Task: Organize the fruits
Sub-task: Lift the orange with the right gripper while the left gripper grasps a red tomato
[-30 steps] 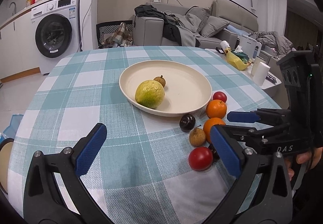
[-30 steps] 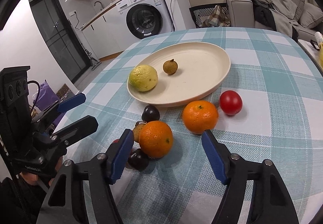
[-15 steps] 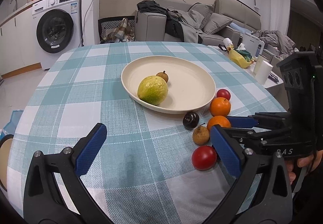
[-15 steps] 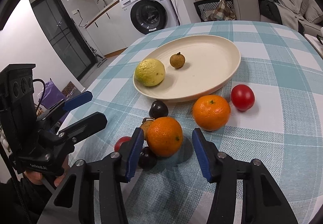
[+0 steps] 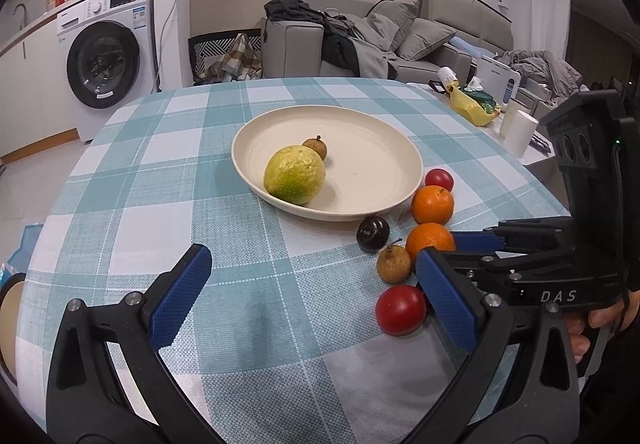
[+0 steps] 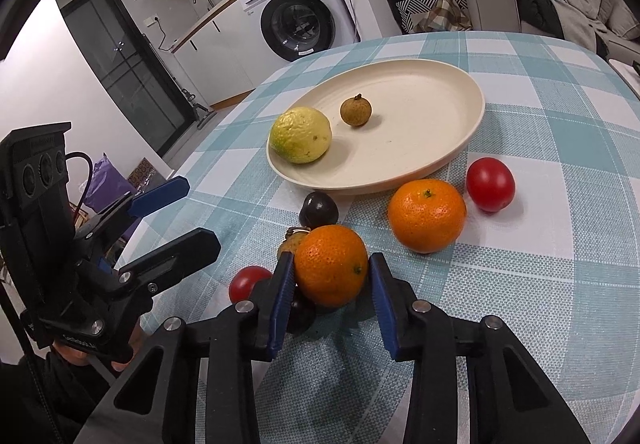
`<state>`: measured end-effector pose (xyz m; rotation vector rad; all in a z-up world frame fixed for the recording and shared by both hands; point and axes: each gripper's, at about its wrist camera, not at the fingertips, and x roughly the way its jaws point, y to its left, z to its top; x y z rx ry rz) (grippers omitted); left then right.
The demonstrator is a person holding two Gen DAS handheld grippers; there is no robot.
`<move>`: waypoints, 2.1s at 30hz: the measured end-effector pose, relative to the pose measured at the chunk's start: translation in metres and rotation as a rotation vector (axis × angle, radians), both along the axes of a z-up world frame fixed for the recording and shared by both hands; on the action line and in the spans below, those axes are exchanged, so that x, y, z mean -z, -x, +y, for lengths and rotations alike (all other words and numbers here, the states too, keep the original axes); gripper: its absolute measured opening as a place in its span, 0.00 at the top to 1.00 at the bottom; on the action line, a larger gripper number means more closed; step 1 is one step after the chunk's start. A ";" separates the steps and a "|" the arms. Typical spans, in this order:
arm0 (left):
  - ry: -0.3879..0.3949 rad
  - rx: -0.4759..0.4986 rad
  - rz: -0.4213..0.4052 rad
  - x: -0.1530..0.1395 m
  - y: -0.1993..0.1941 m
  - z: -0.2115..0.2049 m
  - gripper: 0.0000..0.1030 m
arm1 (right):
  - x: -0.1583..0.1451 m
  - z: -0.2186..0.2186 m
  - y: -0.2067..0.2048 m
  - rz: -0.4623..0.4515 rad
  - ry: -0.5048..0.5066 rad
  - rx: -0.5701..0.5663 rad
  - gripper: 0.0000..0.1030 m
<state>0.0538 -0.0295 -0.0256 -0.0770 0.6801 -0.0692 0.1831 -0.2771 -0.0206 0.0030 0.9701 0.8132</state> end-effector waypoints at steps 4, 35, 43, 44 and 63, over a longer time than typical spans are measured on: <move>0.015 0.011 -0.004 0.000 0.002 0.001 0.01 | -0.001 -0.002 -0.001 0.001 -0.012 0.012 0.64; 0.038 0.306 0.157 0.022 -0.002 -0.037 0.66 | -0.010 -0.017 -0.001 -0.027 -0.083 0.058 0.64; 0.076 0.308 0.159 0.020 -0.001 -0.033 0.73 | -0.011 -0.017 -0.001 -0.027 -0.086 0.058 0.64; 0.081 0.304 0.155 0.019 -0.001 -0.031 0.73 | -0.010 -0.017 -0.001 -0.026 -0.086 0.058 0.64; 0.104 0.178 0.011 -0.003 0.002 -0.010 0.73 | -0.015 -0.021 -0.001 -0.059 -0.122 0.073 0.64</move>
